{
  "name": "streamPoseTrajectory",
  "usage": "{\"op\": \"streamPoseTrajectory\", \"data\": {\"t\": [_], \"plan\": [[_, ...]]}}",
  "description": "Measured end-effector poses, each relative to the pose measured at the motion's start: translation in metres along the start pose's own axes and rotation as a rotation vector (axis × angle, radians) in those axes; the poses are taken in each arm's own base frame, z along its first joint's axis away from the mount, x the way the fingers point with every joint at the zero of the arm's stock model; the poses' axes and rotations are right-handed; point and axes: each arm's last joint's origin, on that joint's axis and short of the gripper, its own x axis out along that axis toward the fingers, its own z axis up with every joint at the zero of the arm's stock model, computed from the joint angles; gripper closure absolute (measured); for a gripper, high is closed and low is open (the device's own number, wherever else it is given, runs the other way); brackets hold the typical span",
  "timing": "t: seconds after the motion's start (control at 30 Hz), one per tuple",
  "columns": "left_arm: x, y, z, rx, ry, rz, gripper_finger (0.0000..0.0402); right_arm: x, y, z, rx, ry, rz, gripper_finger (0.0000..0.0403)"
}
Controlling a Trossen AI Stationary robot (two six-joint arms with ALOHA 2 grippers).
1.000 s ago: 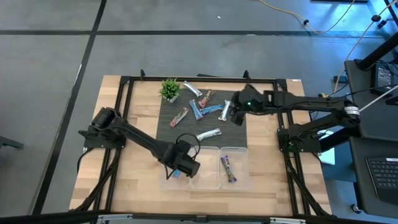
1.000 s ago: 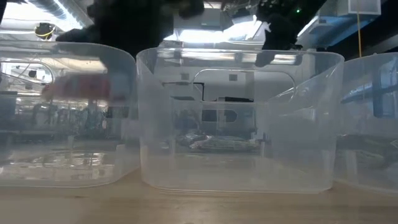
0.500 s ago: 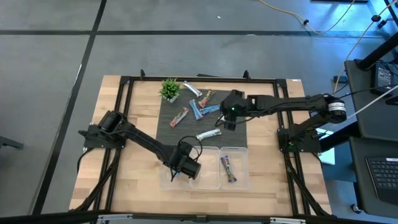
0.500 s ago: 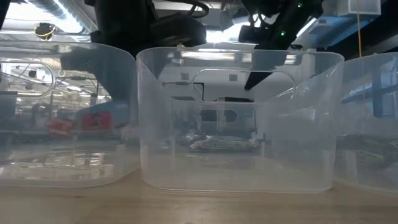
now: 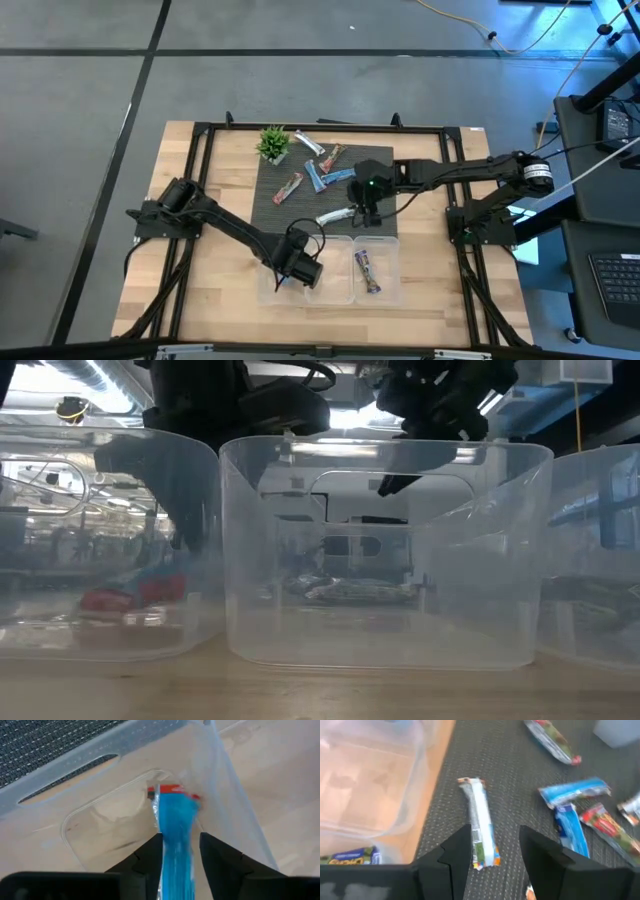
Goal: Pick and place Granola Bars by type
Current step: Put the red granola bar into the left transparent bin, then put the yellow granola bar into the middle transparent bin
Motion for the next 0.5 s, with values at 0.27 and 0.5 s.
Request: {"op": "streamPoseTrajectory", "data": {"t": [0.27,0.5], "plan": [[-0.035,0.007,0.011,-0.015,-0.096,-0.080,0.0253,0.010,0.001,-0.001,-0.068,0.012,0.029,0.0234],[-0.067,0.015,0.024,0.015,-0.262,-0.144,0.0256,0.052,0.001,-0.008,-0.039,0.074,0.067,0.0234]]}}
